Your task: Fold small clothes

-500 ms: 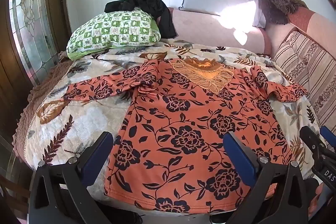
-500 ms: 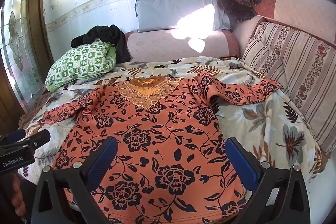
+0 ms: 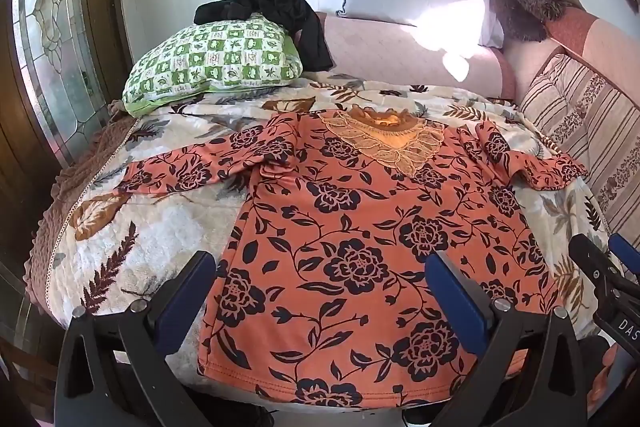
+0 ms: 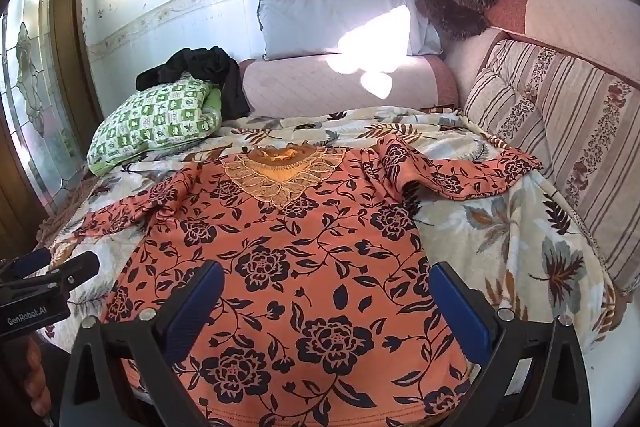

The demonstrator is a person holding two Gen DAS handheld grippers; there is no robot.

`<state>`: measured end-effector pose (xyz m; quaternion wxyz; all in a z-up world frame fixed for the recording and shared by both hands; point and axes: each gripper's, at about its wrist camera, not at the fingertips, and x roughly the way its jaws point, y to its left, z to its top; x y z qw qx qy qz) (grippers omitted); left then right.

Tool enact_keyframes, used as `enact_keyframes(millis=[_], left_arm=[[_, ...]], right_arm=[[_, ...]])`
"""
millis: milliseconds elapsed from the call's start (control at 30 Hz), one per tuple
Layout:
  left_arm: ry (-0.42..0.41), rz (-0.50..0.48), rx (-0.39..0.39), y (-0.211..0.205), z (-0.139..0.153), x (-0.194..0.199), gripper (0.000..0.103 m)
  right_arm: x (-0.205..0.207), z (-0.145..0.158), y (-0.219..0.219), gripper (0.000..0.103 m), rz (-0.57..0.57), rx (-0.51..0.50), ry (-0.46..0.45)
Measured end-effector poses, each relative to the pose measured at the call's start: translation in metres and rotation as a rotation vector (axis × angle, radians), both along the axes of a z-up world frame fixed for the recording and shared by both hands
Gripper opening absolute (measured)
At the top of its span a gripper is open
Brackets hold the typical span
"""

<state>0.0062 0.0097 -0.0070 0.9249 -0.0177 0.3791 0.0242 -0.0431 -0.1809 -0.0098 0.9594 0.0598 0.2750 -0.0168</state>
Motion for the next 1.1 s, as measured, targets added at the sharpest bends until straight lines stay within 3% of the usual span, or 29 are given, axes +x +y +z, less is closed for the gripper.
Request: enact_keyframes(millis=[33, 400, 567, 667, 767, 833, 967, 1100], left_arm=[[-0.001, 0.000, 0.000, 0.000, 0.000, 0.000, 0.103], [0.001, 0.003, -0.002, 0.002, -0.004, 0.007, 0.103], [0.008, -0.003, 0.001, -0.001, -0.008, 0.009, 0.103], [0.026, -0.007, -0.001, -0.002, -0.015, 0.015, 0.103], [0.059, -0.012, -0.005, -0.003, -0.026, 0.024, 0.103], [0.082, -0.015, -0.006, -0.004, -0.035, 0.030, 0.103], [0.155, -0.030, -0.042, -0.001, -0.060, 0.046, 0.103], [0.205, -0.042, -0.066, -0.001, -0.080, 0.062, 0.103]], right_arm=[[0.003, -0.004, 0.002, 0.103, -0.002, -0.049, 0.033], [0.009, -0.010, -0.001, 0.103, -0.012, -0.078, 0.069], [0.015, -0.012, -0.015, 0.103, -0.009, -0.033, 0.083], [0.028, -0.009, -0.043, 0.103, -0.013, 0.090, 0.084], [0.052, -0.016, -0.090, 0.103, -0.019, 0.302, 0.141], [0.073, -0.032, -0.136, 0.103, -0.070, 0.470, 0.187], [0.105, -0.067, -0.242, 0.103, -0.226, 0.783, 0.148], [0.142, -0.094, -0.334, 0.099, -0.372, 0.903, 0.092]])
